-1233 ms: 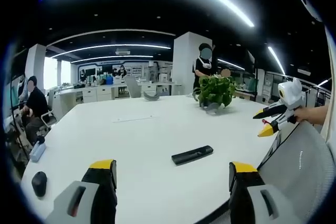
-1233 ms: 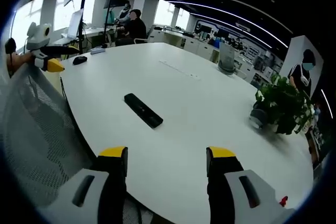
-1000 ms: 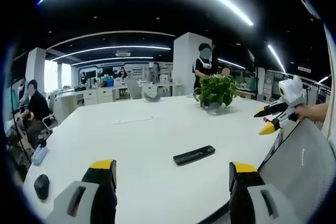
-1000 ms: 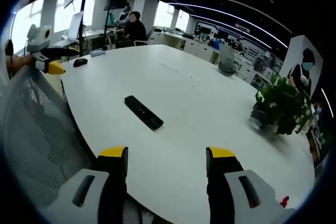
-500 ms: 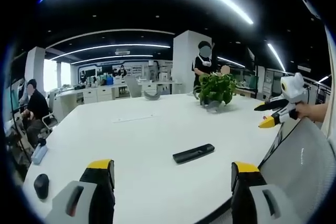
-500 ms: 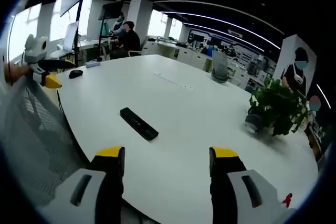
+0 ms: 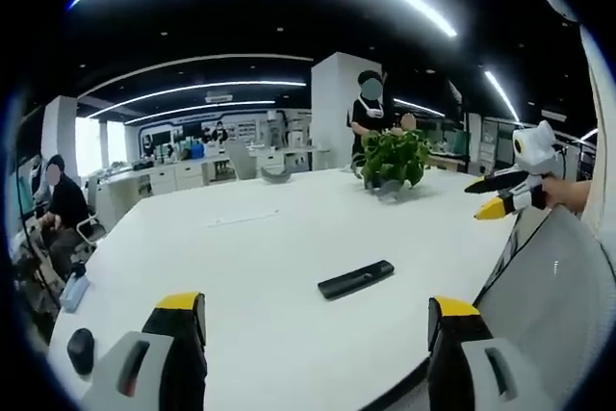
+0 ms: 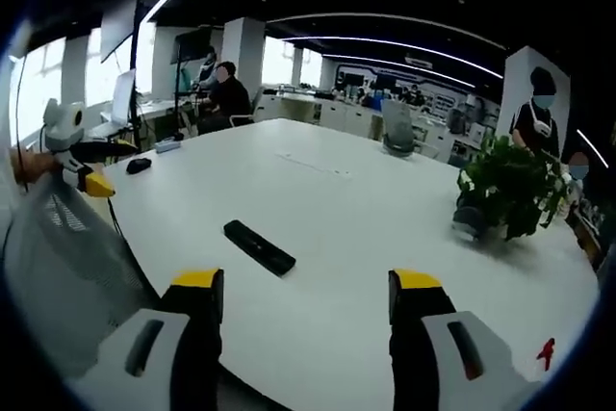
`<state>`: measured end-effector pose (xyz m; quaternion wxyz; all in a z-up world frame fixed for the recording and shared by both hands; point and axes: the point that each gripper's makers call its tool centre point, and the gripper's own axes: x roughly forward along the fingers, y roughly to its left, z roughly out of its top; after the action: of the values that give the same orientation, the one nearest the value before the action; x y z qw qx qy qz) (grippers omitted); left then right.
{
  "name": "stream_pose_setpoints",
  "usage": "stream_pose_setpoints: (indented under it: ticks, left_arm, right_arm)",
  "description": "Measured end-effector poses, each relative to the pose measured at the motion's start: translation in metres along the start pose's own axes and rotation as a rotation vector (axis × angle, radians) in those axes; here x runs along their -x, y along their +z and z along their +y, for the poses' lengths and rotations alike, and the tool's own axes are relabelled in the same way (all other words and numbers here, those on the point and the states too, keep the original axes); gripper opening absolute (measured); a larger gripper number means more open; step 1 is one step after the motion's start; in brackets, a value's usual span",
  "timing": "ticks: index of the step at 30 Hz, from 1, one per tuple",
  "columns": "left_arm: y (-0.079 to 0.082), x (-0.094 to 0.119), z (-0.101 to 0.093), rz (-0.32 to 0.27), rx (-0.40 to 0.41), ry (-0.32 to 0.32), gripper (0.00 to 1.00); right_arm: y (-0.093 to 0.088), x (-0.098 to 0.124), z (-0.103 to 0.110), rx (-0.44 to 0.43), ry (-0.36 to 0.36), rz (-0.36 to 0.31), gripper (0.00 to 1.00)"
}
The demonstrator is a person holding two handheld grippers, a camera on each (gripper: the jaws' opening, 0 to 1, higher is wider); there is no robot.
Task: Press the specified remote control buttons in sequence, fully releasing each button before pressing the next.
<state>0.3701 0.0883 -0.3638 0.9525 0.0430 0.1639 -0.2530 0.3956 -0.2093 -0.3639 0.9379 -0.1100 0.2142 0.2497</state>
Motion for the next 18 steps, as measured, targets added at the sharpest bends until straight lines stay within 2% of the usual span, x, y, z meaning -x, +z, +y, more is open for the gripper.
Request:
stream_pose_setpoints:
  ticks: [7,9,11,13,15,16,18]
  left_arm:
    - [-0.009,-0.001,0.006,0.018,0.013,0.006,1.00]
    - [-0.012,-0.002,0.007,0.021,0.032,0.000,1.00]
    - [-0.015,-0.002,0.007,0.031,0.034,0.001,1.00]
    - [-0.019,-0.003,0.006,0.050,0.018,-0.008,1.00]
    - [-0.023,-0.004,0.003,0.073,-0.001,-0.016,1.00]
    - [-0.025,-0.005,0.005,0.076,-0.002,-0.013,1.00]
    - [-0.026,-0.005,0.006,0.080,0.012,-0.011,1.00]
  right_arm:
    - [-0.001,0.001,0.017,-0.068,0.056,-0.011,0.79]
    - [-0.004,-0.002,0.020,-0.048,0.061,-0.006,0.80]
    - [-0.012,-0.004,0.017,-0.001,0.056,0.033,0.79]
    - [-0.015,-0.006,0.017,-0.002,0.062,0.045,0.77]
    - [-0.005,-0.005,0.023,-0.072,0.114,-0.017,0.76]
    - [-0.003,-0.004,0.022,-0.087,0.113,-0.031,0.76]
    - [-0.005,-0.004,0.021,-0.066,0.106,-0.017,0.75]
